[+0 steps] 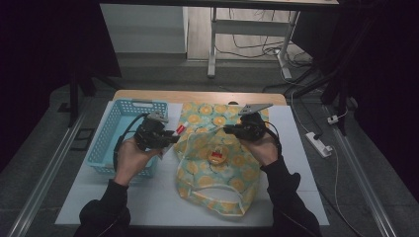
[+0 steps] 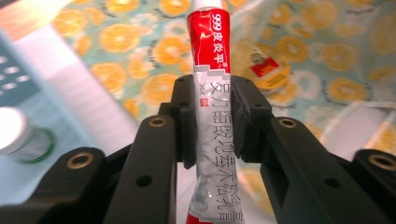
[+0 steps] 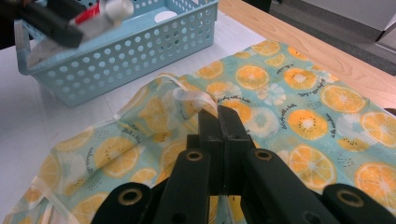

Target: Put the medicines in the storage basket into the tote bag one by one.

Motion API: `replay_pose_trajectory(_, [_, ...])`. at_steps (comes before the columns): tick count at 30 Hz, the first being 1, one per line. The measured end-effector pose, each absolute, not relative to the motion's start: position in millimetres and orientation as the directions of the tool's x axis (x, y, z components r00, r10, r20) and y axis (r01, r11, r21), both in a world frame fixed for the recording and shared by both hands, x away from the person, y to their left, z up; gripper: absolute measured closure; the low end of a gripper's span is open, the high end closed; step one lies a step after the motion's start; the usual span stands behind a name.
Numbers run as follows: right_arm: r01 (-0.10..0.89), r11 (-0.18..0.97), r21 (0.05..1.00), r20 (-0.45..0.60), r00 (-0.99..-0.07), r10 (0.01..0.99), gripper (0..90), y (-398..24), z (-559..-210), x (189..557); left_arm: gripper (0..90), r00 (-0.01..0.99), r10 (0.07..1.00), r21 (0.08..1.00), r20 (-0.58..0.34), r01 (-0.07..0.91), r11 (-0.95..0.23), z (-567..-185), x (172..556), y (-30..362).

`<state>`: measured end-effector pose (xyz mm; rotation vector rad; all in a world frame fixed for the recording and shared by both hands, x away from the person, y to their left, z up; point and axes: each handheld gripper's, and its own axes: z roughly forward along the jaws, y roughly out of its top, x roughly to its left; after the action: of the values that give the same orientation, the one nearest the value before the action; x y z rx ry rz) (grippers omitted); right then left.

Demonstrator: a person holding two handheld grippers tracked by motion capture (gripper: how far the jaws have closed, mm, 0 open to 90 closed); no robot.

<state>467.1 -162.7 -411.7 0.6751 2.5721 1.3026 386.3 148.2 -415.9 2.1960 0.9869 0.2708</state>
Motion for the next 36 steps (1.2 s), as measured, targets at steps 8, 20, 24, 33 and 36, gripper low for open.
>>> replay_pose_trajectory(8, [0.314, 0.513, 0.799, 0.043, -0.88, 0.473, 90.0, -162.7, -411.9, 467.4, 72.7, 0.741, 0.664, 0.658, -0.099, 0.549, -0.515, -425.0, 384.3, 116.5])
replay_pose_trajectory(20, [0.311, 0.512, 0.801, 0.04, -0.881, 0.472, 90.0, -161.6, -412.0, 467.0, 72.7, 0.78, 0.615, 0.635, -0.114, 0.533, -0.559, -443.0, 391.5, 81.3])
replay_pose_trajectory(24, [0.311, 0.51, 0.802, 0.041, -0.88, 0.473, 90.0, -162.1, -411.9, 467.2, 72.6, 0.786, 0.608, 0.621, -0.112, 0.533, -0.574, -447.4, 394.8, 72.7])
replay_pose_trajectory(33, [0.31, 0.508, 0.804, 0.04, -0.88, 0.474, 90.0, -161.5, -412.4, 467.0, 72.6, 0.788, 0.608, 0.602, -0.093, 0.531, -0.596, -457.3, 408.2, 54.1])
replay_pose_trajectory(36, [0.31, 0.507, 0.804, 0.04, -0.879, 0.475, 90.0, -161.8, -412.3, 466.6, 72.6, 0.787, 0.611, 0.604, -0.084, 0.528, -0.597, -459.3, 412.7, 49.0])
